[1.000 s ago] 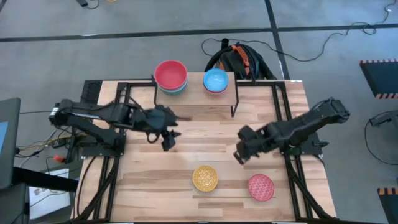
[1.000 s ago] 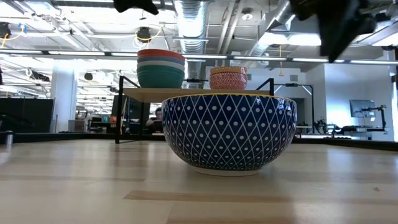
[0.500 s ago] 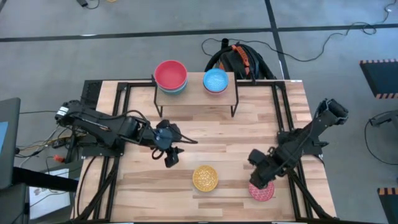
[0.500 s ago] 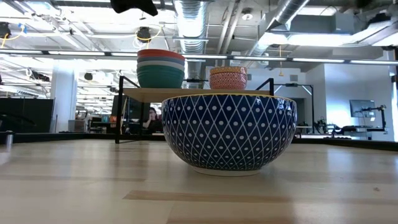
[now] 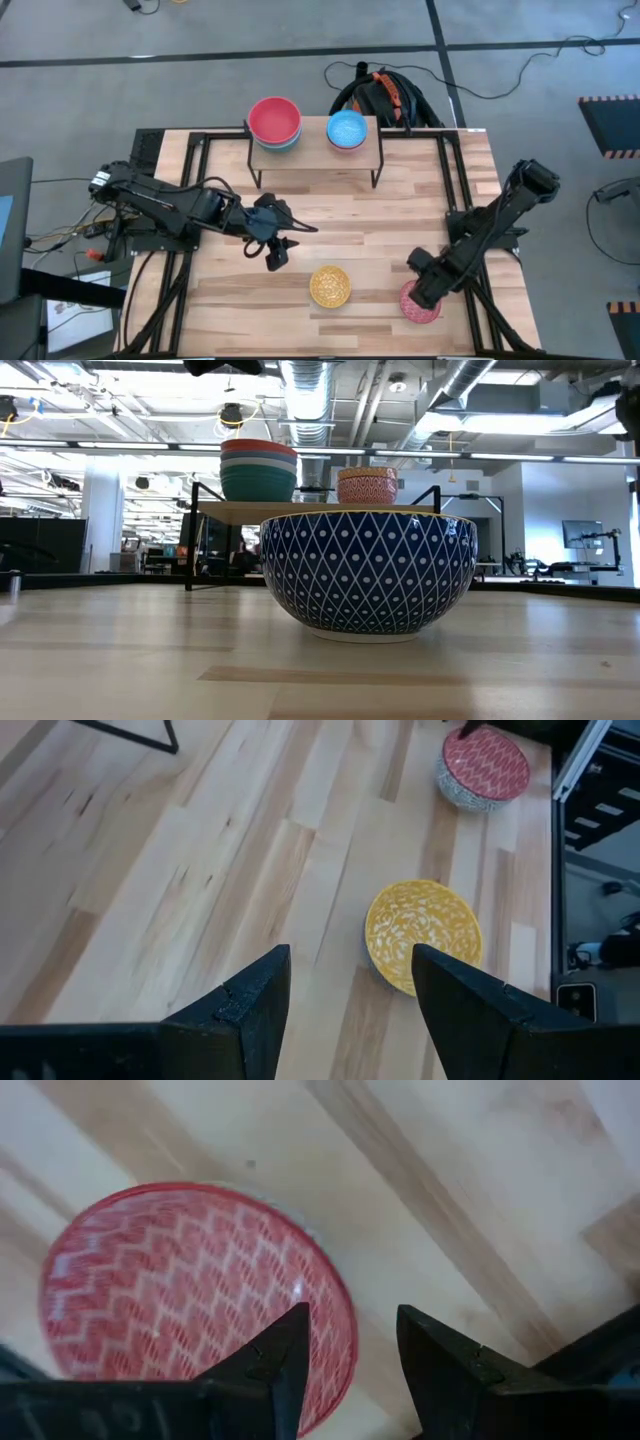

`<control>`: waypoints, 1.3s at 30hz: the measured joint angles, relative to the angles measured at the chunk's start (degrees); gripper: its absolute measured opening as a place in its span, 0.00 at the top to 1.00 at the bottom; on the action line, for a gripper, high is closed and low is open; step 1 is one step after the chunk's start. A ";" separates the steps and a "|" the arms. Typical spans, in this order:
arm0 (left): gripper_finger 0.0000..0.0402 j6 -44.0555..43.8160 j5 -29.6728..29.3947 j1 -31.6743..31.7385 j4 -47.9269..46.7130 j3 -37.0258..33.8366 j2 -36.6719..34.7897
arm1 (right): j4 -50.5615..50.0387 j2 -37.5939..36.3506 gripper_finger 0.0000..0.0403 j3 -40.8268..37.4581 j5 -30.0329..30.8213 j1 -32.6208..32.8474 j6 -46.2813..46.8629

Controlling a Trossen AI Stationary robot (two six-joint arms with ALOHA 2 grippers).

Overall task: Place and stack bowls onto a shelf
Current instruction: Stack the red printed bowl into the light blue printed bowl

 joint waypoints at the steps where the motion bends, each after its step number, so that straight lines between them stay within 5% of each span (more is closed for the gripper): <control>1: 0.52 0.30 0.16 0.00 -0.01 0.00 0.00 | 0.08 0.00 0.56 -0.43 0.00 -0.02 0.32; 13: 0.52 1.94 0.37 0.63 -0.43 0.00 0.00 | 7.08 -0.02 0.57 -5.52 0.02 -0.04 1.34; 29: 0.52 3.49 2.39 3.65 -3.44 0.00 -0.04 | 13.01 -0.11 0.91 -8.00 -0.66 -1.13 5.18; 39: 0.52 6.18 2.98 6.43 -3.90 0.00 -1.95 | 7.37 -0.52 0.91 -3.37 1.00 -6.71 0.35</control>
